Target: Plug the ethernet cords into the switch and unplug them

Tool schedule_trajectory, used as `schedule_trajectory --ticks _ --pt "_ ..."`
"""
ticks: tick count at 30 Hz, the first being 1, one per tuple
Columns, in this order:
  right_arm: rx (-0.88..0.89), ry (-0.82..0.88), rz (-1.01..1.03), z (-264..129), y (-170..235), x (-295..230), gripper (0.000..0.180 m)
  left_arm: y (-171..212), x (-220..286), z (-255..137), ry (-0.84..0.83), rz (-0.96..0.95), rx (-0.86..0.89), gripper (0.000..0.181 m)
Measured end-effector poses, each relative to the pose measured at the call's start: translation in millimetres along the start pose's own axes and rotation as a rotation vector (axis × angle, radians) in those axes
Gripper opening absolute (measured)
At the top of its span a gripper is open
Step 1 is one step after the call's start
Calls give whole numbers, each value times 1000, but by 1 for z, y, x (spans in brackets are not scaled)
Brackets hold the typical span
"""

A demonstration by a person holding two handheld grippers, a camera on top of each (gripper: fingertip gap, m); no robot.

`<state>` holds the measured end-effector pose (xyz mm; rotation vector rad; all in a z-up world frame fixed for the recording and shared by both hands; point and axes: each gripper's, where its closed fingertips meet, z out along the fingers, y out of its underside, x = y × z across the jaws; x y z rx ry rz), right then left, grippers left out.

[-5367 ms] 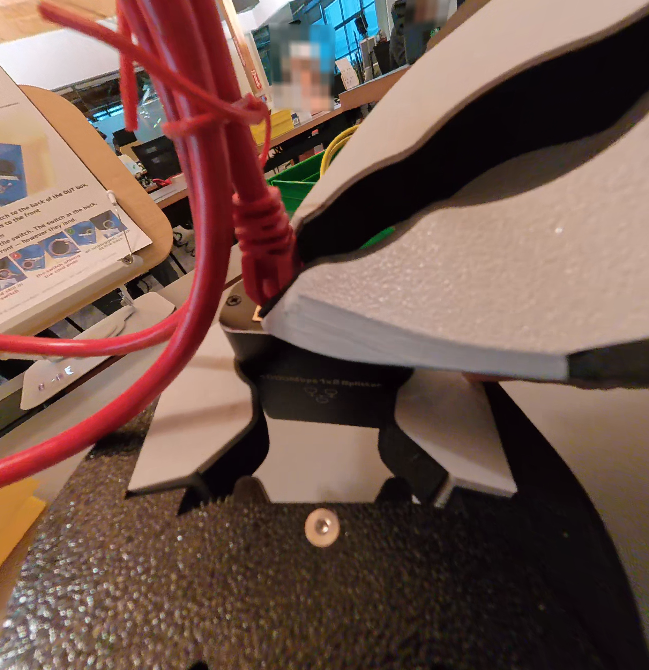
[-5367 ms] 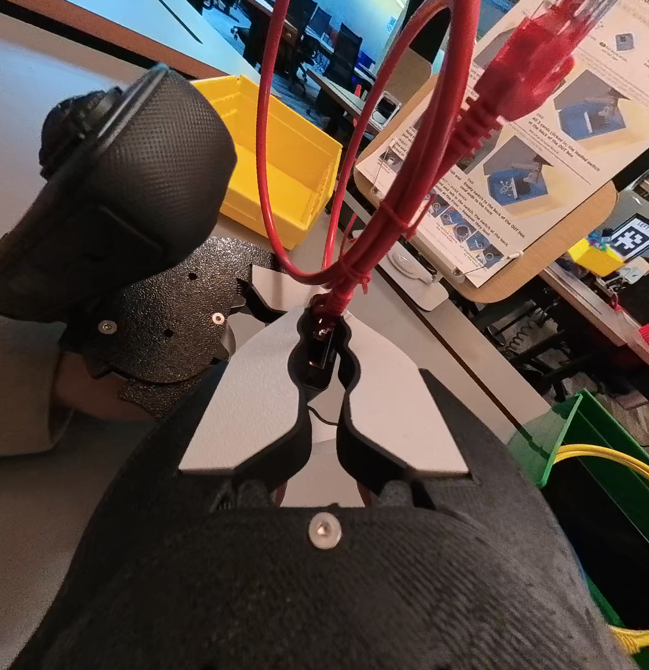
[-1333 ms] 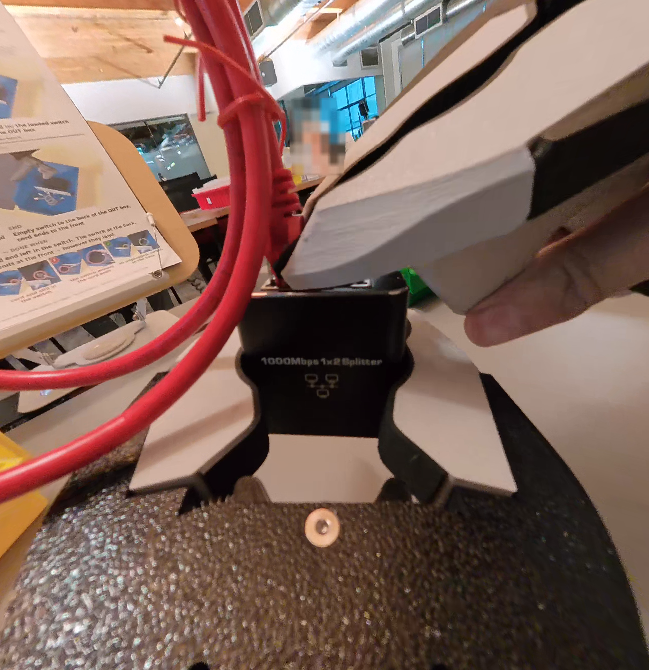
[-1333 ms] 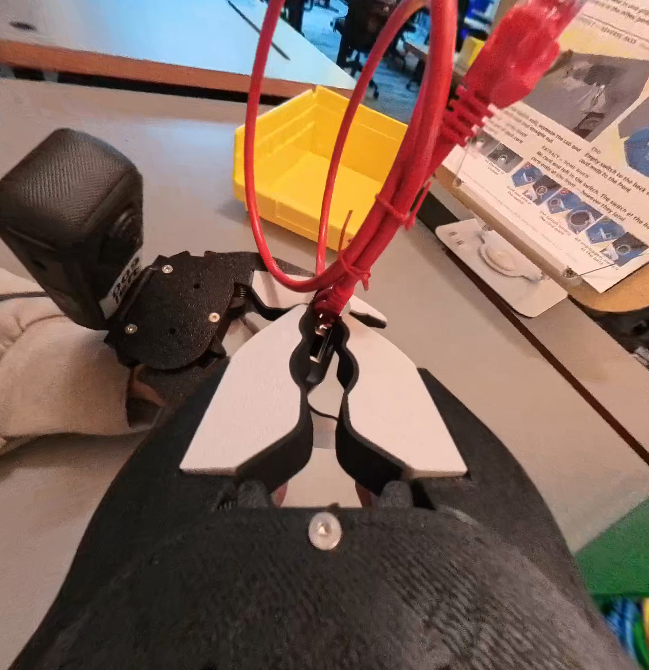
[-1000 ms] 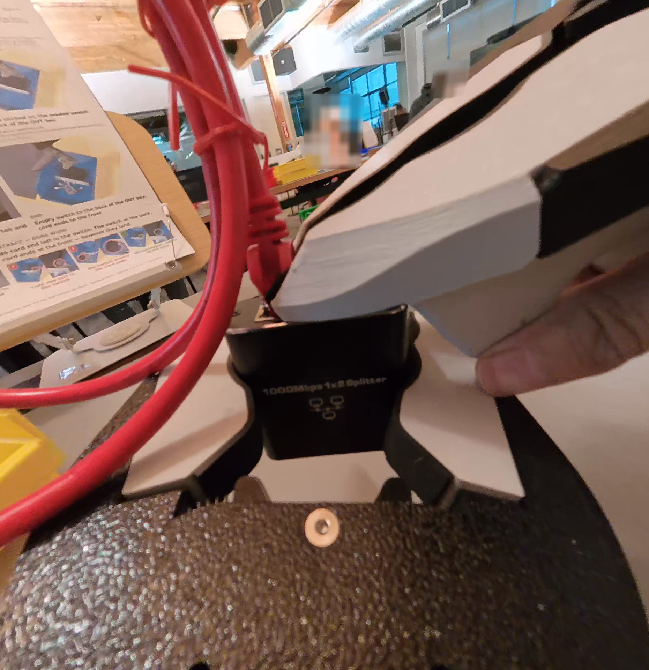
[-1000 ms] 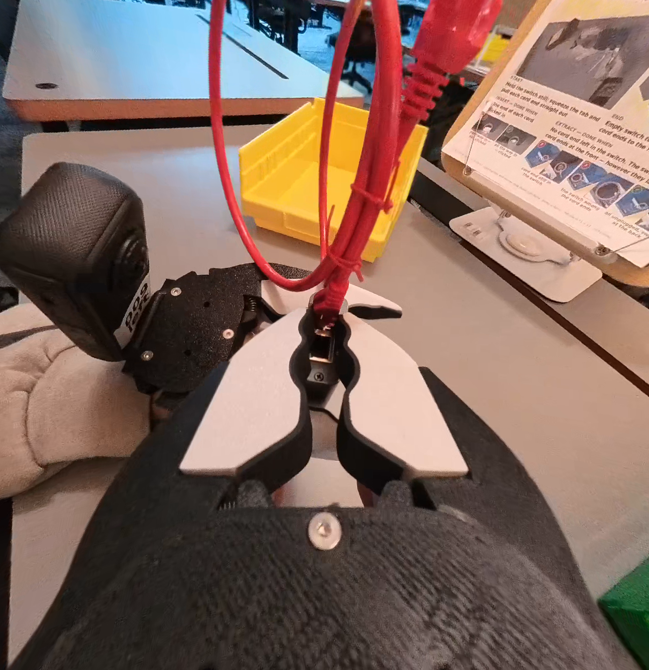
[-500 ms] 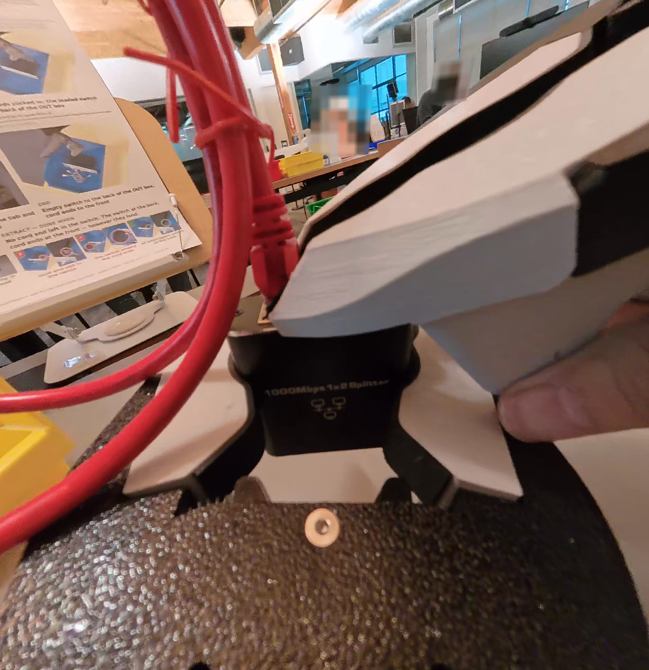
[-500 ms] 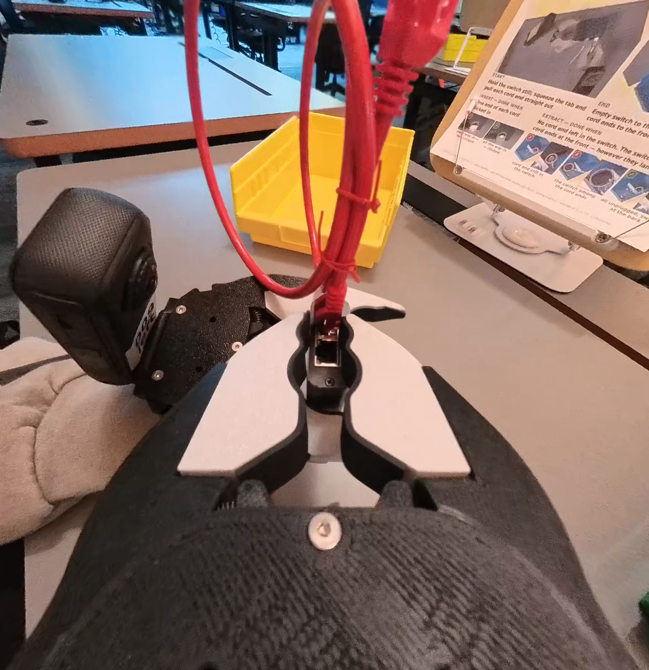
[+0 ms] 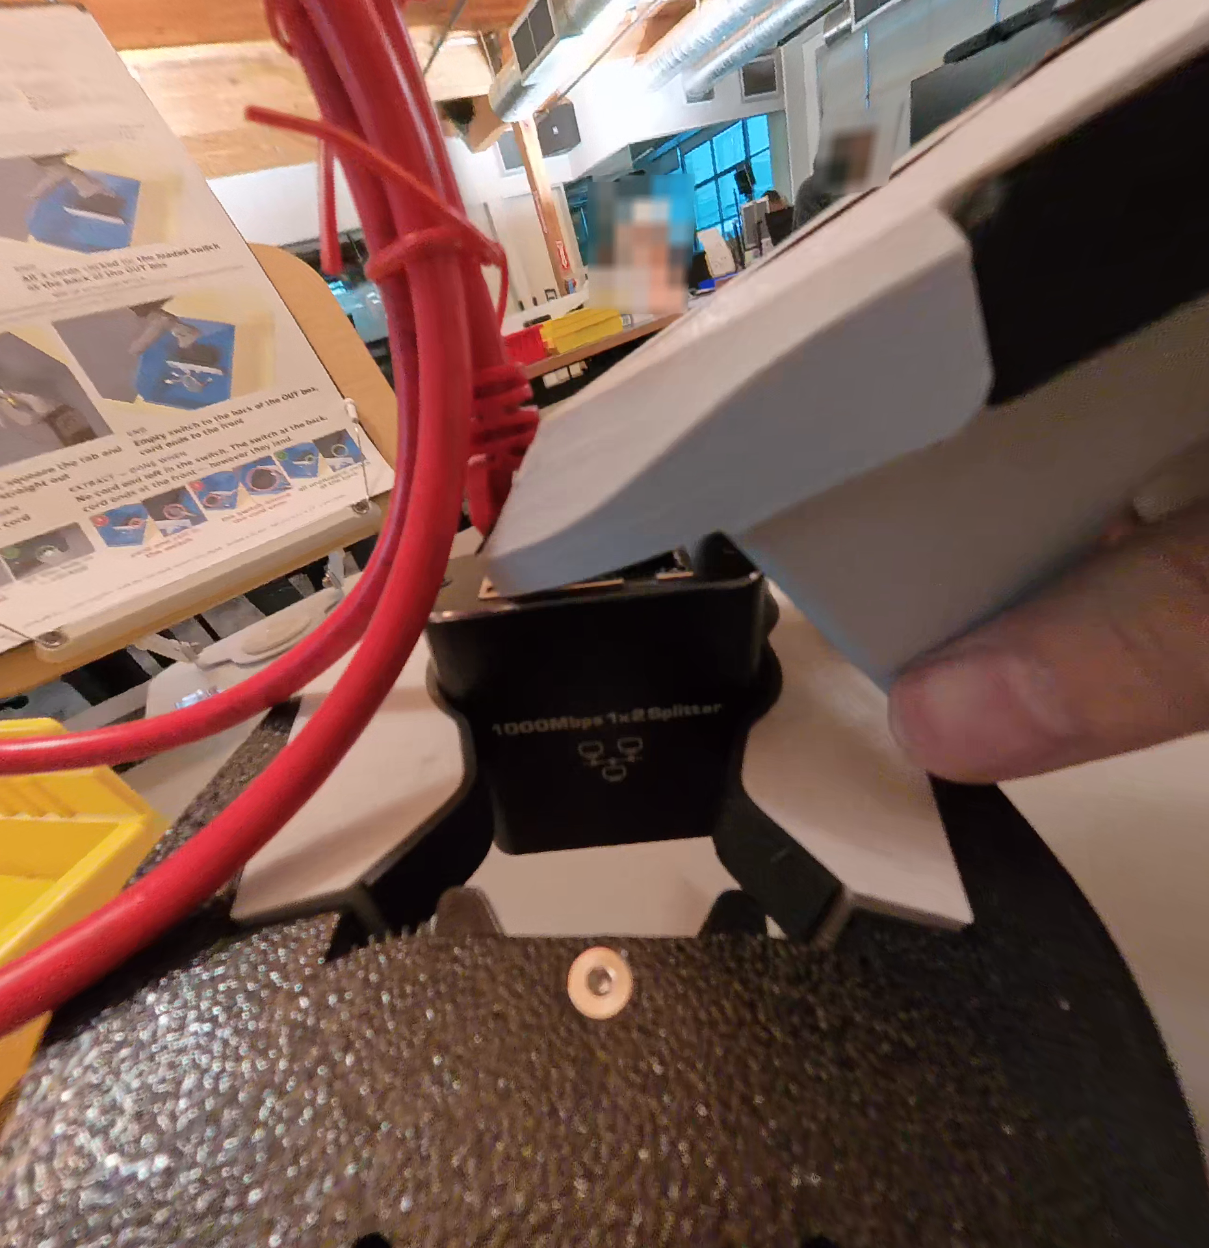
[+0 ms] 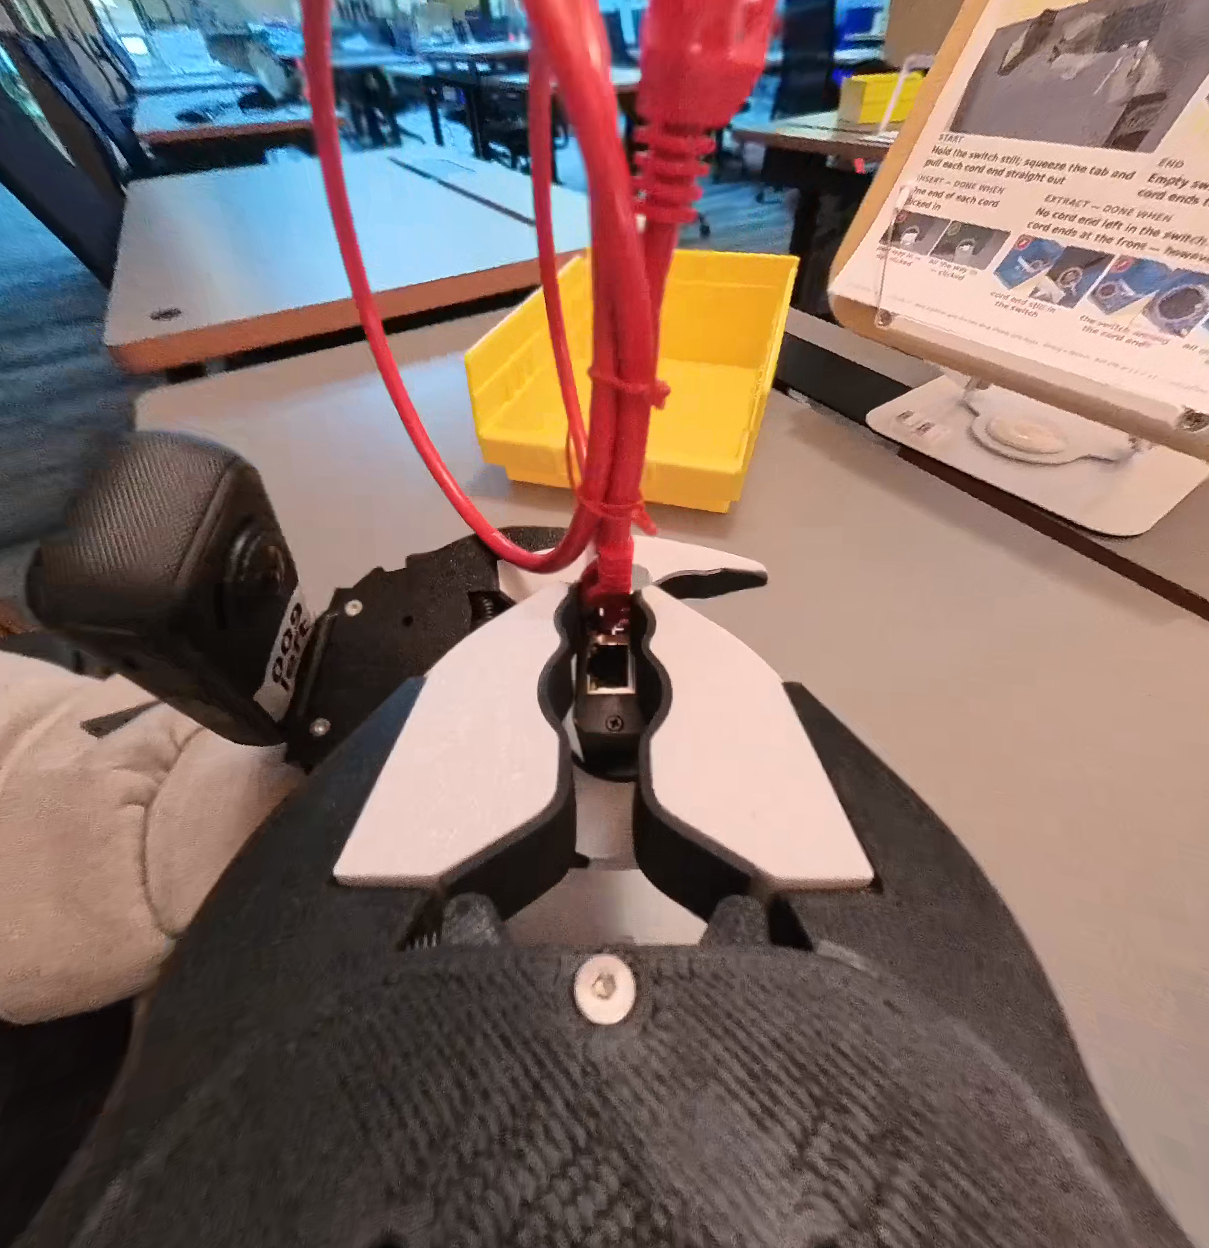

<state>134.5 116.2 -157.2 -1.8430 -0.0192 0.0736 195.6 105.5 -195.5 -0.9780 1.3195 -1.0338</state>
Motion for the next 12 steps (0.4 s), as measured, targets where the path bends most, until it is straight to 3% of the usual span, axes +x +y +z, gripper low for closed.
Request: schedule_trajectory --ticks 1,9,12 --pt "11 -22 34 0 -1 0 14 -1 0 -1 -2 5 7 79" --pt "-30 44 -123 -1 4 2 14 1 6 1 35 -20 8 84" --pt "-23 47 -141 1 3 2 14 -2 -1 -1 -30 2 25 84"
